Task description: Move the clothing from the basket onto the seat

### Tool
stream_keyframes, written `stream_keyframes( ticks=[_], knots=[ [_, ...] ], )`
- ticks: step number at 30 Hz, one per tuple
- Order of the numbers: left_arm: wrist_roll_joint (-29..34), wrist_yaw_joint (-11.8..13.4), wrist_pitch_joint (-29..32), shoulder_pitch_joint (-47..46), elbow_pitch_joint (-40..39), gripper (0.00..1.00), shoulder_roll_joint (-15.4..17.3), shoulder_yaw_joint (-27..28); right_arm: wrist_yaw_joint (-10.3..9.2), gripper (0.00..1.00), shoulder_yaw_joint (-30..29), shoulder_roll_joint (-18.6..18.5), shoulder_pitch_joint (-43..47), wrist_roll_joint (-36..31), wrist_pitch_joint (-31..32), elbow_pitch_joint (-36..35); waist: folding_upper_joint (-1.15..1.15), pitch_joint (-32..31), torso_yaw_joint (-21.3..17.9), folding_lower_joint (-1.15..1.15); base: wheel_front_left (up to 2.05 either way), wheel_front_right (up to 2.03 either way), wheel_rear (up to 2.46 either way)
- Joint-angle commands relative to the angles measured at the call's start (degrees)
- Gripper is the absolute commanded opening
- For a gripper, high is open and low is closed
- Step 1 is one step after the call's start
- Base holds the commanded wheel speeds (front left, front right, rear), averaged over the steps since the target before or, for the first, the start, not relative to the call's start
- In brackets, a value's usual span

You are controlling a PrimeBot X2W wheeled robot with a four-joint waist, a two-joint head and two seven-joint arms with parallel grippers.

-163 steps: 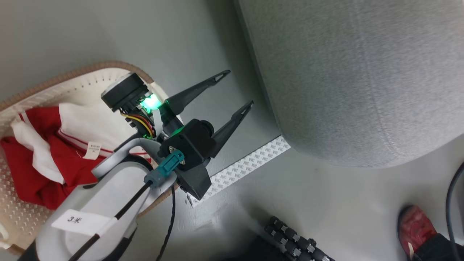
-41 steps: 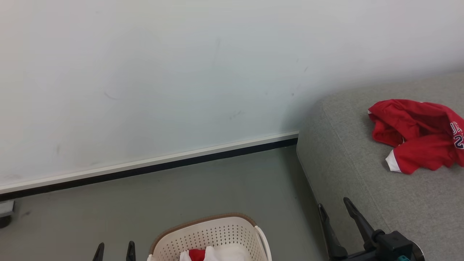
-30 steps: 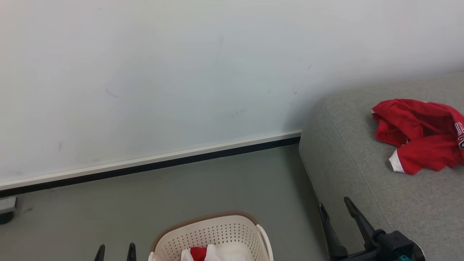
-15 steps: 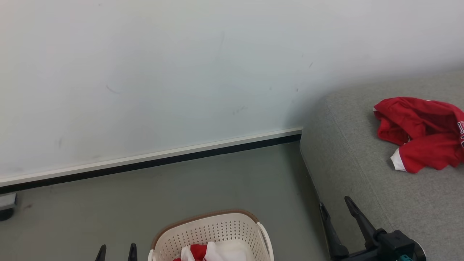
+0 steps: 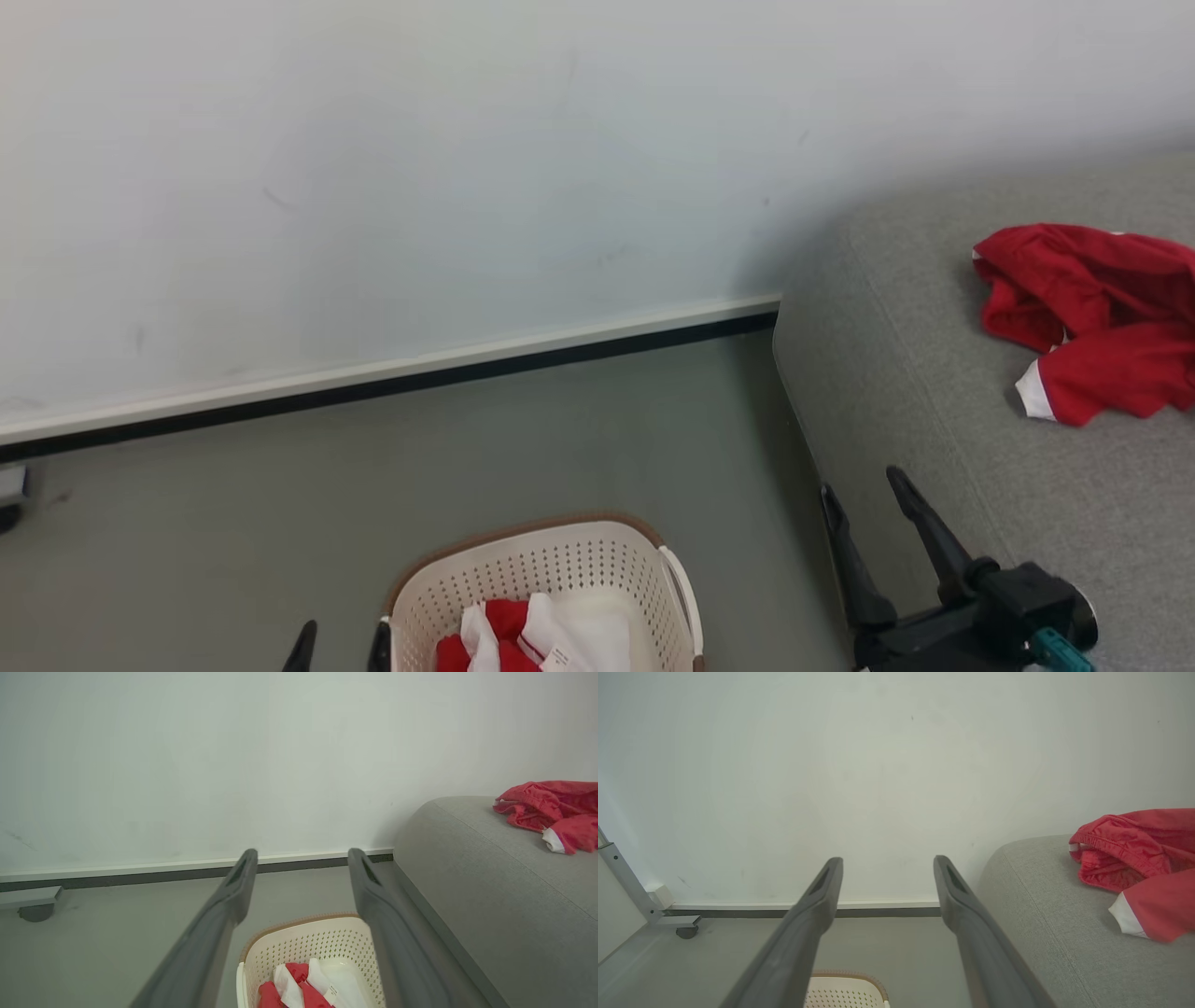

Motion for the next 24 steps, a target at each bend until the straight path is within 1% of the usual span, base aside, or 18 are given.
stream_keyframes(
  ticks=[1, 7, 12, 15, 19, 24],
  knots=[
    [0.20, -0.75, -0.27, -1.53, 1.29, 1.00, 0.00, -0.39, -0.01, 1.00, 0.42, -0.44, -1.07, -0.01, -0.11, -0.61, 0.00, 2.33, -0.41, 0.00, 0.00, 0.00, 0.00],
    [2.56, -3.37, -0.27, -8.83, 8.03, 1.00, 1.01, -2.52, -0.01, 1.00, -0.21, -1.14, -5.62, -0.04, -0.10, -3.22, 0.00, 9.48, -1.27, 0.00, 0.00, 0.00, 0.00],
    [3.96, -5.27, -0.26, -15.47, 16.15, 1.00, 2.25, -5.38, -0.01, 1.00, -0.35, -1.33, -10.98, -0.30, -0.10, -4.78, 0.00, 16.08, -2.40, 0.00, 0.00, 0.00, 0.00],
    [4.24, -5.83, -0.27, -18.21, 20.21, 1.00, 3.03, -6.44, -0.01, 1.00, 0.02, -1.03, -13.01, -0.36, -0.11, -5.60, 0.00, 18.52, -2.97, 0.00, 0.00, 0.00, 0.00],
    [5.23, -6.33, -0.27, -24.28, 28.01, 1.00, 4.30, -9.21, -0.01, 1.00, 0.60, -0.43, -16.95, -0.48, -0.10, -7.02, 0.00, 23.18, -3.91, 0.00, 0.00, 0.00, 0.00],
    [6.63, -6.71, -0.27, -32.46, 35.39, 1.00, 5.46, -13.08, -0.01, 1.00, 1.11, -0.08, -20.85, 0.35, -0.10, -9.72, 0.00, 28.72, -4.69, 0.00, 0.00, 0.00, 0.00]
  ],
)
